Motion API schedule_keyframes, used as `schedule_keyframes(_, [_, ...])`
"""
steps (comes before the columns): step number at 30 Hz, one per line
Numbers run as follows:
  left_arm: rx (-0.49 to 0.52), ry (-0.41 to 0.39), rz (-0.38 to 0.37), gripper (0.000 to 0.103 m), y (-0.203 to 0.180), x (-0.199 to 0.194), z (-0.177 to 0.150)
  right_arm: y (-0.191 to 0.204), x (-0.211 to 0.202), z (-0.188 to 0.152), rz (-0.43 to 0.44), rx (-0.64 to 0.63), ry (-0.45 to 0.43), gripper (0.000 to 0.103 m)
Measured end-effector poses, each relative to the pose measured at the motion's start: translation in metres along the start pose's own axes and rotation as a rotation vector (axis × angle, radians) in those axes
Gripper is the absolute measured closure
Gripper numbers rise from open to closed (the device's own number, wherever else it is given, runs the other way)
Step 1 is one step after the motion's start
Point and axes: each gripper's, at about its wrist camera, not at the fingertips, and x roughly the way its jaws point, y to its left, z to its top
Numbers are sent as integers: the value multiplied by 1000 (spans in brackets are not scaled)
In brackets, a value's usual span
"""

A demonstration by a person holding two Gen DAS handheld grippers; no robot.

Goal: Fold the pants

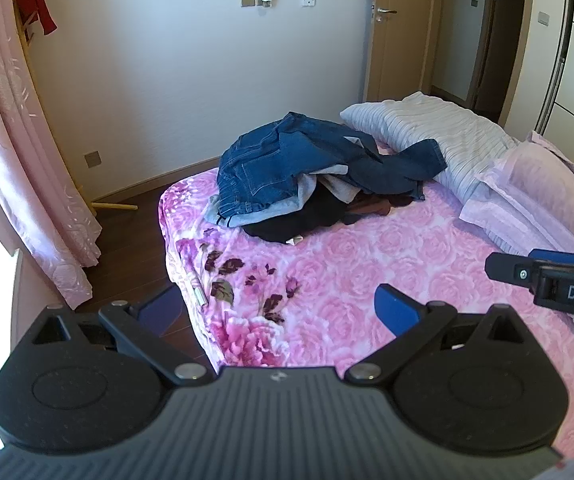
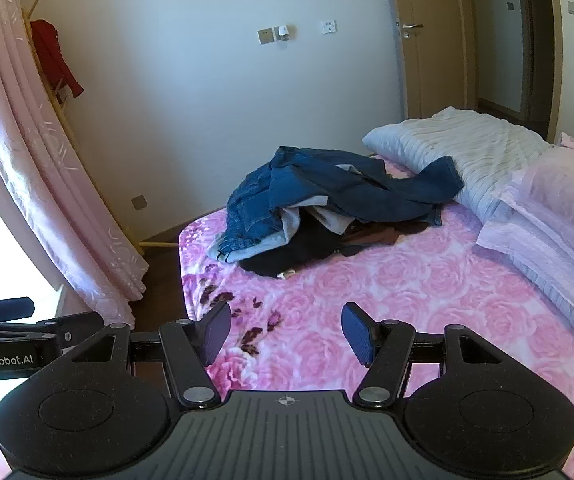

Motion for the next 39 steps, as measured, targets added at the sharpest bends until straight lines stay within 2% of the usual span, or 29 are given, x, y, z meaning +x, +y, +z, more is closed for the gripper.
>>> schedule_keyframes(20, [7,19,32,2,1,-2,6,-6,8,0,30,4,13,44])
schedule_keyframes(39, [-4,26,25,2,16,10,14,1,21,7,22,18,15,44])
